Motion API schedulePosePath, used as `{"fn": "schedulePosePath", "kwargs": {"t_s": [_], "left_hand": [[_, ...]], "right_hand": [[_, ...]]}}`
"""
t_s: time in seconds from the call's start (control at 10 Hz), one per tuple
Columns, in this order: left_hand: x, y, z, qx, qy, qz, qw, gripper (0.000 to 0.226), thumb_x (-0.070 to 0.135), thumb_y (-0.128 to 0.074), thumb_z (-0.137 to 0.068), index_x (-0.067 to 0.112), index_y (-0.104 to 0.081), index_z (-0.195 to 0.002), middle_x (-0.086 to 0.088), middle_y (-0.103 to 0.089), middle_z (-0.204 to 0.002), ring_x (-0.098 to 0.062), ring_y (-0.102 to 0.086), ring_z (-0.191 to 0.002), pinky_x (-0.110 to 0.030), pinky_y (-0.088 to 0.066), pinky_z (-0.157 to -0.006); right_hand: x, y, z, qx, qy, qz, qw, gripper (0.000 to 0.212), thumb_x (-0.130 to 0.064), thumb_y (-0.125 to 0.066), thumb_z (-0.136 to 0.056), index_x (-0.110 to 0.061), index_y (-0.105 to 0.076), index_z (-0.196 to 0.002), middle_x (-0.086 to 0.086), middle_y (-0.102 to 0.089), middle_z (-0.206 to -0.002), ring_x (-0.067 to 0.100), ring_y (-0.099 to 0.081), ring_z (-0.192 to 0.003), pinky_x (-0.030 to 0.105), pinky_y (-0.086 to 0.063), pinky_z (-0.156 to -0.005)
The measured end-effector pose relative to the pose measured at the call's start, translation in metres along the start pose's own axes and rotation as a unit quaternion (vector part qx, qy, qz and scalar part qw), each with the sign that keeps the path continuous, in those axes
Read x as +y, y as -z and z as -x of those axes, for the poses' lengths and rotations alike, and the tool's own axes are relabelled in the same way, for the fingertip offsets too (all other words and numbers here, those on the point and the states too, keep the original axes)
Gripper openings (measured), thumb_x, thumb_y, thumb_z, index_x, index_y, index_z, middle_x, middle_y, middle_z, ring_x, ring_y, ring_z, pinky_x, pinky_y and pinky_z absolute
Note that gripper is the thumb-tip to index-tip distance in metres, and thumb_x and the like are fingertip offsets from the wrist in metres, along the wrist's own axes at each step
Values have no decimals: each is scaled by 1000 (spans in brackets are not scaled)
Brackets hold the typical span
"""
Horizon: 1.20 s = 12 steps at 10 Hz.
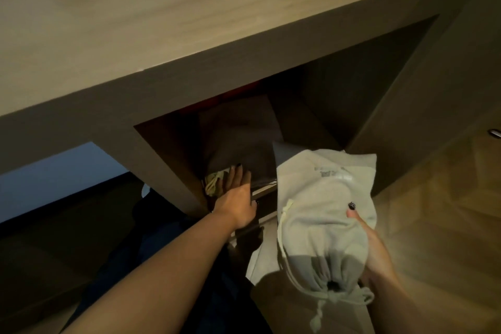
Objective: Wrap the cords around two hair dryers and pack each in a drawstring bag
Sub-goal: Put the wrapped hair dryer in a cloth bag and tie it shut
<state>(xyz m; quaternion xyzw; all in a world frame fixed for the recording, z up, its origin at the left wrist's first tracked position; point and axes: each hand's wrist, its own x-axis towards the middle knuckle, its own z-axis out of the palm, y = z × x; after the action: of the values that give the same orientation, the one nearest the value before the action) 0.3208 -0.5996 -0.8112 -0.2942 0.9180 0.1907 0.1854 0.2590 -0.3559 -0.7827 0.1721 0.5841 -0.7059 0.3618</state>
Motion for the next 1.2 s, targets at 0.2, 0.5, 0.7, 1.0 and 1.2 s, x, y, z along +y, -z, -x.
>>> {"fn": "schedulePosePath", "kwargs": {"t_s": [0.2,0.5,0.7,1.0,1.2], "left_hand": [[-8,-13,-8,76,13,-63,995,57,26,-54,-89,22,-35,-143,-5,-32,-149,-27,-29,-137,-39,-19,-115],[-5,-5,17,168,10,167,972,22,26,-37,-103,13,-54,-107,-3,-59,-95,-19,-56,-78,-31,-41,-66],[5,-3,44,133,55,470,871,16,26,-41,-103,19,-55,-101,2,-61,-90,-12,-58,-82,-17,-43,-65],[3,-14,85,-105,80,531,837,35,38,-55,-96,15,-62,-122,-5,-70,-114,-19,-67,-103,-38,-51,-97],[4,-14,98,-149,22,457,877,27,22,-54,-97,10,-64,-119,-6,-67,-118,-18,-60,-109,-24,-44,-91]], "right_hand": [[-5,-21,-26,5,-15,-34,999,39,-29,-66,-87,-14,-55,-122,9,-66,-104,27,-65,-89,35,-49,-60],[-24,-43,-43,-90,55,-65,992,61,-20,-79,-76,-16,-56,-132,10,-65,-126,29,-65,-112,48,-53,-89],[-38,-53,-32,-97,56,-74,991,61,-21,-82,-75,-15,-58,-131,13,-64,-126,32,-66,-110,52,-53,-90],[-64,-102,-37,-86,60,-57,993,72,-16,-89,-62,-12,-59,-128,21,-67,-115,40,-68,-101,58,-53,-85],[-51,-161,-74,-27,43,18,999,70,-7,-83,-67,-2,-43,-124,26,-62,-104,35,-69,-84,49,-58,-72]]}}
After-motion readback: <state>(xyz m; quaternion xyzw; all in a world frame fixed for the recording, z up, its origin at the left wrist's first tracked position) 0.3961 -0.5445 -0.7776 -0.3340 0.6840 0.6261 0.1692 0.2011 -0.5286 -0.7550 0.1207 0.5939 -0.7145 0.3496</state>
